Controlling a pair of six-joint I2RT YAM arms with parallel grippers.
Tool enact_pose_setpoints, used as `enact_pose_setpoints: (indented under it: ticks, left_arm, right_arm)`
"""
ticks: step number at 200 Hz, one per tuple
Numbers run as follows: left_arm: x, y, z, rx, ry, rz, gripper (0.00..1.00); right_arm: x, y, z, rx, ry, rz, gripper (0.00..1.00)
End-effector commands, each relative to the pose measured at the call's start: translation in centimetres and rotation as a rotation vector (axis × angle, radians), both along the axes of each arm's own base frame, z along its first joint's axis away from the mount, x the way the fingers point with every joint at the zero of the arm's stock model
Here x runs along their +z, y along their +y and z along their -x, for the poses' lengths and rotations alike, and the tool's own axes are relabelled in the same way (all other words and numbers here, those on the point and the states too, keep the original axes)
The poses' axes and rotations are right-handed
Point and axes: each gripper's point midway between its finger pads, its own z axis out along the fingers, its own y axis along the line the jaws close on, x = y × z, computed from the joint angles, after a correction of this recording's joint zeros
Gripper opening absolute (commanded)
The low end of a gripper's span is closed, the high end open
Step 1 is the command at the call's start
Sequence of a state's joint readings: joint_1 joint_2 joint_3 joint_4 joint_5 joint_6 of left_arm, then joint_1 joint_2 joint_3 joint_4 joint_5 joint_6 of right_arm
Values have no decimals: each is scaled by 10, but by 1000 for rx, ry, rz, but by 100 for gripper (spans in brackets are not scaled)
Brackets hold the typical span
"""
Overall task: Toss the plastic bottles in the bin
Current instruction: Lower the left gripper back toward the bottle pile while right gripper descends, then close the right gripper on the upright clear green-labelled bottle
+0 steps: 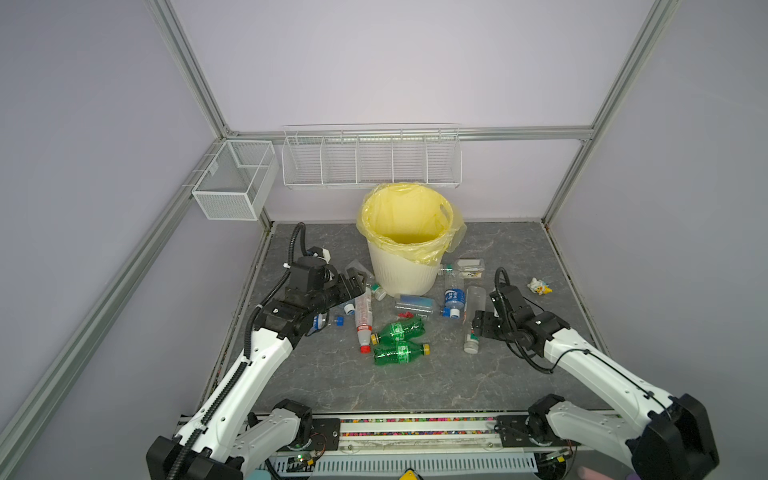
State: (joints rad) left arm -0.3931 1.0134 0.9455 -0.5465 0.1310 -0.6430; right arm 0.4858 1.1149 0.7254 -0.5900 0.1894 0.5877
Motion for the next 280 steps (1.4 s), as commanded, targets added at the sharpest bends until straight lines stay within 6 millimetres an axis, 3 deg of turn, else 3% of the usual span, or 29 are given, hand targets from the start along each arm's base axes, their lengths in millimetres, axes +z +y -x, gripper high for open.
enact_pose_setpoints:
  ticks: [1,48,112,122,201,280]
  left_arm:
    - [-7,3,4,13,-2,3,100]
    - [-36,6,16,20,57,6,100]
    - [-52,14,22,51,71,-1,100]
    - [-55,15,22,57,74,-3,100]
    - [-56,24,22,86,59,-39,100]
    - [-56,29,25,108,42,-45,100]
  right_arm:
    - [6,7,-12,17,-20,-7,88]
    - [1,13,-27,16,-3,9,88]
    - [-12,13,-41,-14,45,68,88]
    - [-5,15,-49,-19,35,69,88]
    - [-28,12,-63,-62,83,123,88]
    - [-38,11,-66,-83,95,120,88]
